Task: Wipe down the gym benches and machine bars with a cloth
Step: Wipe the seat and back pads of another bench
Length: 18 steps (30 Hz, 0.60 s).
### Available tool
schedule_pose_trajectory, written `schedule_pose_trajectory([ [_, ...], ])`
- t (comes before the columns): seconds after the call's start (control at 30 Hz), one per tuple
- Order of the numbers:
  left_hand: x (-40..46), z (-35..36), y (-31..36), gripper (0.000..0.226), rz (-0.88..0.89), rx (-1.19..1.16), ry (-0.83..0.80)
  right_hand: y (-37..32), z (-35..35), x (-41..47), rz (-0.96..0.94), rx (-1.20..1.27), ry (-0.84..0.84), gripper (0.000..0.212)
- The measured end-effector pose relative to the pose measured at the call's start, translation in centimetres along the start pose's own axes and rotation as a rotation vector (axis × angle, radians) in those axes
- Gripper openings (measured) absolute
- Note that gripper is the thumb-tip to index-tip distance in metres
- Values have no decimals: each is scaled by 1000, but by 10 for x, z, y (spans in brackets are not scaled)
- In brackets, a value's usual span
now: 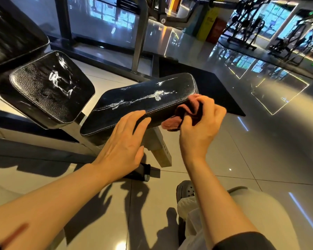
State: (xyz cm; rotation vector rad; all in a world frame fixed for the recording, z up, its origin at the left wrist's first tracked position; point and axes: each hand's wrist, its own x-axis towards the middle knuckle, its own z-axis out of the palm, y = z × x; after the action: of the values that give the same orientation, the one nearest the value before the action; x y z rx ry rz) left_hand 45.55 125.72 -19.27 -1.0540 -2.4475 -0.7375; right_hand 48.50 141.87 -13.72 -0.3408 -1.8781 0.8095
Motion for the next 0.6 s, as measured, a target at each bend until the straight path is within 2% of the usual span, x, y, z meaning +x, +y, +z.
schedule_pose_trajectory([
  [0.07, -1, 0, -1, 73, 5, 6, -6, 0, 6, -13, -54, -11, -68, 37],
  [0.17, -1, 1, -1, 74, -2, -20, -3, 1, 13, -43, -221, -71, -342, 33],
  [0.23, 0, 0, 2, 74, -26, -69, 13, 2, 14, -55, -279, -101, -434, 34],
  [0.3, 2, 0, 4, 75, -26, -73, 30, 0, 10, -50, -242, -74, -324, 37],
  [0.43, 5, 1, 8, 73, 8, -44, 37, -2, -8, -4, -108, -29, 84, 45],
  [0.5, 6, 3, 7, 73, 9, -42, 31, 2, -13, 13, -23, 9, 110, 46],
  [0.6, 6, 6, 6, 74, -1, -26, 24, 9, -8, 14, -41, 2, 3, 43],
])
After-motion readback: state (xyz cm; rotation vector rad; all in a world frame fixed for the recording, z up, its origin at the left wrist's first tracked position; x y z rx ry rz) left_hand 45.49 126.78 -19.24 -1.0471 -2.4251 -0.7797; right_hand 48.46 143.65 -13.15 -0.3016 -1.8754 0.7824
